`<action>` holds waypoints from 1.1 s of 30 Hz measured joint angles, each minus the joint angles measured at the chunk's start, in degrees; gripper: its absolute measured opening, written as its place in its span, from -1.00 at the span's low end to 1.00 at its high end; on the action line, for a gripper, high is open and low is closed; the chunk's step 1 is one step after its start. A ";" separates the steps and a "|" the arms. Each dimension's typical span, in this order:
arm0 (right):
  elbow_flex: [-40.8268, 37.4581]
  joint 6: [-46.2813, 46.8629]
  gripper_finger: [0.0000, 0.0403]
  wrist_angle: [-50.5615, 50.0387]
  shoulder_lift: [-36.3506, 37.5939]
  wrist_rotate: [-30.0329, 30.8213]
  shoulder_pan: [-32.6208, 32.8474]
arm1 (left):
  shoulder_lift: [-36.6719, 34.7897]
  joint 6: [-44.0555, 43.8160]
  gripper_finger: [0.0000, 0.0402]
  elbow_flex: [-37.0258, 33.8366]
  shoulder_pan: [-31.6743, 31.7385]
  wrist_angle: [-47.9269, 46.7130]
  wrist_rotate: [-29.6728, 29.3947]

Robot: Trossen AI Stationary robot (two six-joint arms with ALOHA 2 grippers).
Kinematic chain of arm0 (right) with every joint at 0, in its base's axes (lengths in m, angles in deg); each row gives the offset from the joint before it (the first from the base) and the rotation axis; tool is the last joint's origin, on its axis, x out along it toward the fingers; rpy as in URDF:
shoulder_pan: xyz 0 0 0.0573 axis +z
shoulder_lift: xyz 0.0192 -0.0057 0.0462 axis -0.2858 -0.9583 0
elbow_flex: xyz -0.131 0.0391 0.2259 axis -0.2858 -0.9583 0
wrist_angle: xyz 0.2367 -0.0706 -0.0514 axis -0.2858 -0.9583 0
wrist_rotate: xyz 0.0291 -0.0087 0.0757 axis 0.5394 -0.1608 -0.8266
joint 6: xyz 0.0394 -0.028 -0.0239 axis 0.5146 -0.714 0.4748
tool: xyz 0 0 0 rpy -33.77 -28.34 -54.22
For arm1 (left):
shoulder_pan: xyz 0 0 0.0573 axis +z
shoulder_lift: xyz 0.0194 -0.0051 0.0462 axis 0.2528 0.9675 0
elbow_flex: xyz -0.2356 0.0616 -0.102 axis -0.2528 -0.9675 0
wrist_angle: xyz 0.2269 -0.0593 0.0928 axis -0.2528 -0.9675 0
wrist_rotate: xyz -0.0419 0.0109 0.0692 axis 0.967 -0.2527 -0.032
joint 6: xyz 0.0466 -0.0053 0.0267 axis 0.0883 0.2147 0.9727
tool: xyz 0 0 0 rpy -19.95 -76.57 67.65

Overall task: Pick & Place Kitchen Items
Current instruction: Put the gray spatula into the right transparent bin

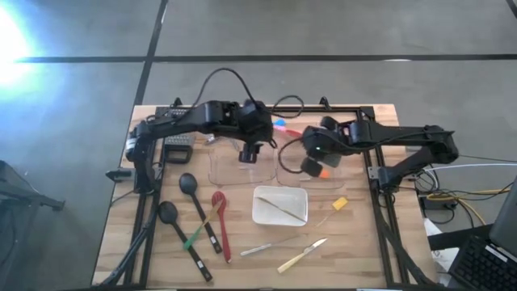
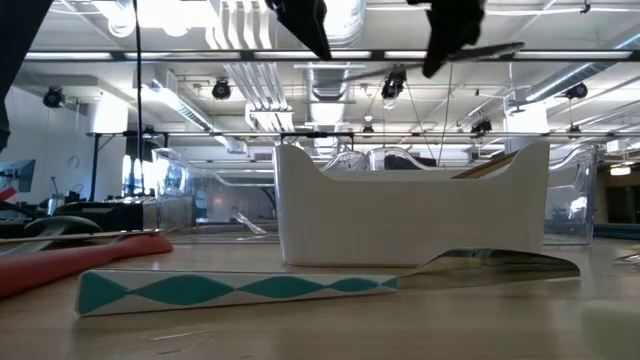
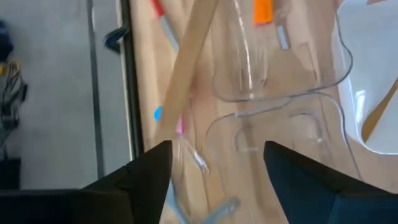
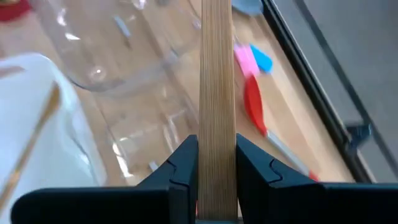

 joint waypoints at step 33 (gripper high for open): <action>-50.77 -1.03 -0.70 53.40 22.51 -3.26 -3.02 | -8.46 0.41 0.33 -1.16 1.38 9.57 -0.74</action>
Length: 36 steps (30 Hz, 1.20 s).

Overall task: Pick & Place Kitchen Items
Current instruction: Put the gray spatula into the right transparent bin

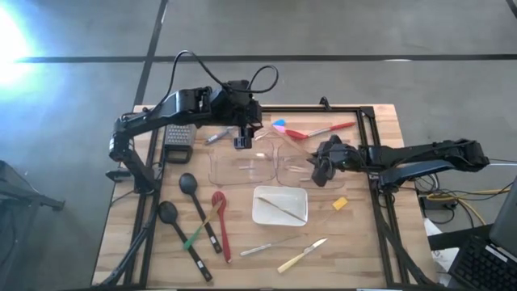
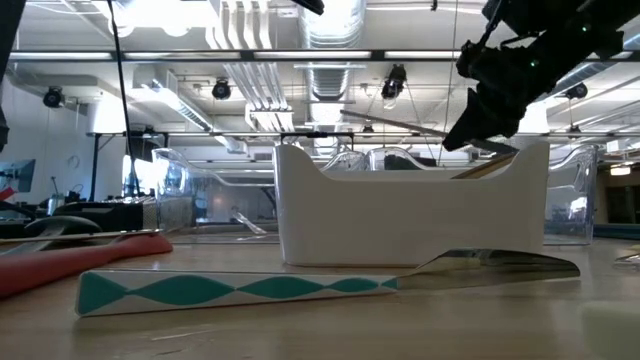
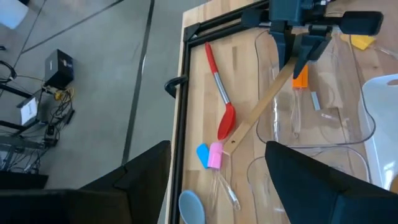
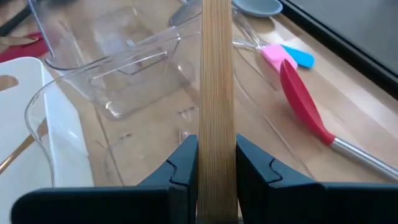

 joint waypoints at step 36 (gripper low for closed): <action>-12.43 3.26 -0.70 10.03 -0.02 -5.00 -0.90 | 0.00 0.79 0.33 -0.04 0.01 1.66 -2.03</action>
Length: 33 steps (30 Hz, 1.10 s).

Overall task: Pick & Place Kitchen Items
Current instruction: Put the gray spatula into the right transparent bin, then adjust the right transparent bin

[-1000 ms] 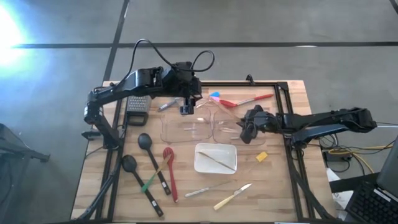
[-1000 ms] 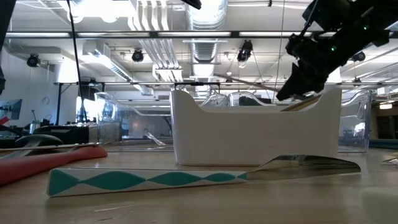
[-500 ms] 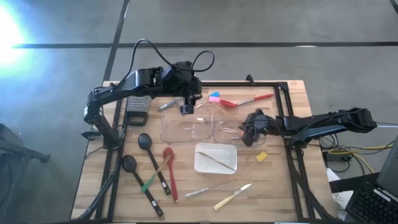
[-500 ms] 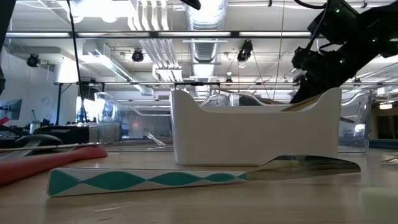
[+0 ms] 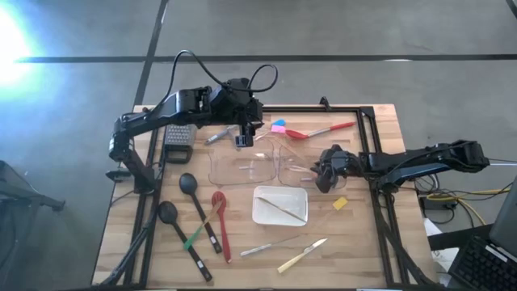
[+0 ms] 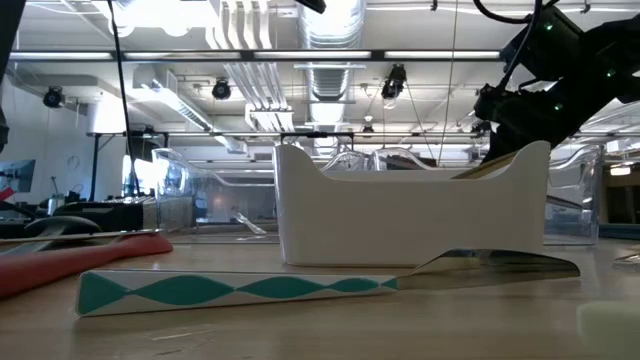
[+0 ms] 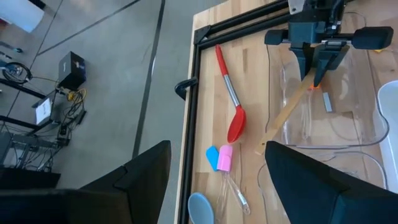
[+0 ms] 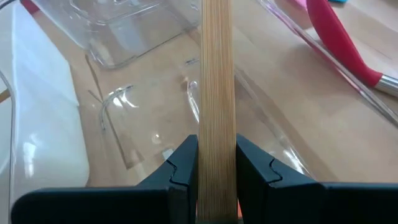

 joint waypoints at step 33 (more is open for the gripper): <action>23.87 21.44 -0.61 -57.68 9.66 19.36 0.02 | -11.71 -18.86 0.33 -30.85 1.51 0.59 -9.15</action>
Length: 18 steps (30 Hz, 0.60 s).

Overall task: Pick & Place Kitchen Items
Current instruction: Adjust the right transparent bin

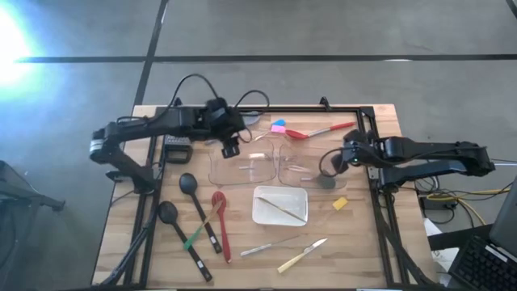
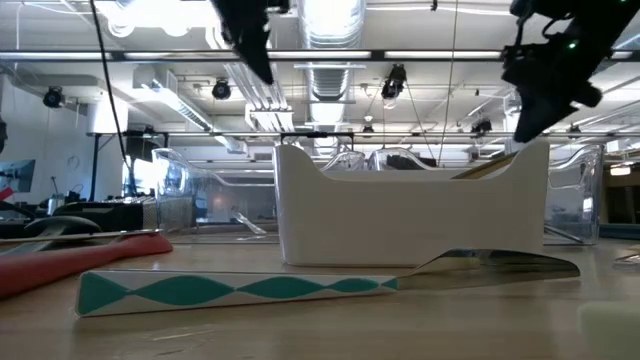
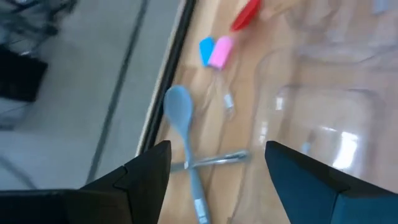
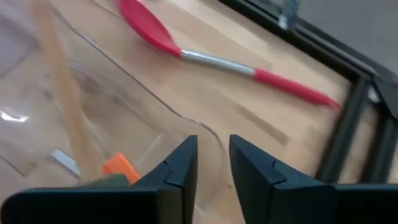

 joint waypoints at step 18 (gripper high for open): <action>-4.85 9.94 -0.96 -6.00 2.32 -0.86 -1.11 | -14.63 -16.49 0.32 -30.35 4.32 2.02 -3.11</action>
